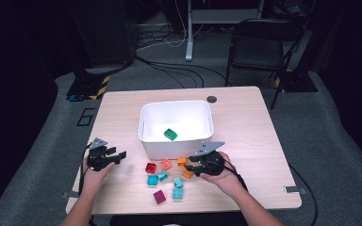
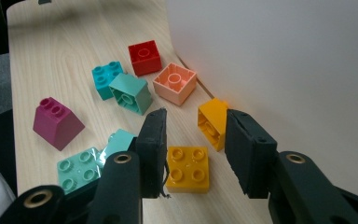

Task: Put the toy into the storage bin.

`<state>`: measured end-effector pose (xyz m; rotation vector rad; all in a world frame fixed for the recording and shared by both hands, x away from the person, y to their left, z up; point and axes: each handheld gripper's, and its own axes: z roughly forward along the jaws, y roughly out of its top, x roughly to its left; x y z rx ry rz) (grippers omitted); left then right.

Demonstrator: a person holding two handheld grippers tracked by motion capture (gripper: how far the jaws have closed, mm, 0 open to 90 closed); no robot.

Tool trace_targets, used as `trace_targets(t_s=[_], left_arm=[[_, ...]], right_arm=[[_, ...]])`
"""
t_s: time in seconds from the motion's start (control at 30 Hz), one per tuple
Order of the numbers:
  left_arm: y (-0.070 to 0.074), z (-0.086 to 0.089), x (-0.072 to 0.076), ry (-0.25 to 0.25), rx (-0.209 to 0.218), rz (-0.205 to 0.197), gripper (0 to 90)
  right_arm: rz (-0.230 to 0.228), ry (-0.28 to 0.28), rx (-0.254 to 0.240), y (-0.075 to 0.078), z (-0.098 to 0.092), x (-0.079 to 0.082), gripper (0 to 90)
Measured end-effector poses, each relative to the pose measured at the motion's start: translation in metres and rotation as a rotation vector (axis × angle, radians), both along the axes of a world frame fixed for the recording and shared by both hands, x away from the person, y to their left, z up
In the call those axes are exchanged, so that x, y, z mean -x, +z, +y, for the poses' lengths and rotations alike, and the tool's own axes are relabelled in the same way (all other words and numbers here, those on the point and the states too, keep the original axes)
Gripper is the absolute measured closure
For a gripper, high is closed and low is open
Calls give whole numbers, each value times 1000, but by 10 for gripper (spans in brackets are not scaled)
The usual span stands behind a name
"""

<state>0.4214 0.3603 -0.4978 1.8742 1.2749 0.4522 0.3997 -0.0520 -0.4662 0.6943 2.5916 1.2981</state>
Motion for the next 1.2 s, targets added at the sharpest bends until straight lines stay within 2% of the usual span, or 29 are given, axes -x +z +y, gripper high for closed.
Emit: trace_targets(t_s=[0.53, 0.93, 1.2], left_arm=[[0, 1, 0, 2, 1, 1, 409], [0, 1, 0, 2, 1, 0, 409], [0, 1, 0, 4, 3, -1, 409]], right_arm=[[21, -6, 40, -31, 6, 1, 581], [44, -8, 70, -41, 10, -1, 557], [49, -2, 95, -47, 11, -2, 573]])
